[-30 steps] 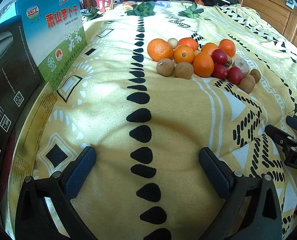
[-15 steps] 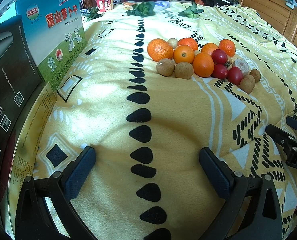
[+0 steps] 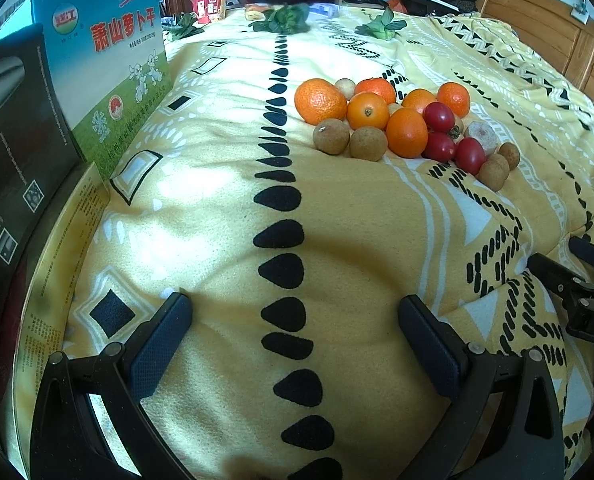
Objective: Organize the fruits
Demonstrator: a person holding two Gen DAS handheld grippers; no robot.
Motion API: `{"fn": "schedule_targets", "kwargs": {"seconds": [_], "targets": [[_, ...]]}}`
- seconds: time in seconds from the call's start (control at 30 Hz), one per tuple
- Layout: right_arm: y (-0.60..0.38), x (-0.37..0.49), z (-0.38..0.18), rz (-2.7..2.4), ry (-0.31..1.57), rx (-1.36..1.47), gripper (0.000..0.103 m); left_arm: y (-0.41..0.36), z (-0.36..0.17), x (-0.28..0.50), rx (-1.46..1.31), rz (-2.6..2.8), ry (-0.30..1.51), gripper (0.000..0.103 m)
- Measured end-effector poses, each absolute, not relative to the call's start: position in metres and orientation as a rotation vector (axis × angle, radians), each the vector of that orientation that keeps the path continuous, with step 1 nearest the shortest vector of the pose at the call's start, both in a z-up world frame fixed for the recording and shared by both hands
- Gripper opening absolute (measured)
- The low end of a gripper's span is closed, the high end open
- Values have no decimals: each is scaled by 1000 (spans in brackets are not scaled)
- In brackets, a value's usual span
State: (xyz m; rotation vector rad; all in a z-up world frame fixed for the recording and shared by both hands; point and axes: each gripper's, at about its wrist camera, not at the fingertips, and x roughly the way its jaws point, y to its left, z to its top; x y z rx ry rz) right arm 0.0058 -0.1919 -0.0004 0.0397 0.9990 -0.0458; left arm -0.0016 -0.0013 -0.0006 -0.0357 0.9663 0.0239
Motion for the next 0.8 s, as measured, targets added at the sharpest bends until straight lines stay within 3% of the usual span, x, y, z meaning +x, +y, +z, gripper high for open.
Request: {"fn": "schedule_targets", "kwargs": {"seconds": [0.8], "targets": [[-192,6,0,-44,998,41,103,3,1,-2,-51,8,959,103]]}}
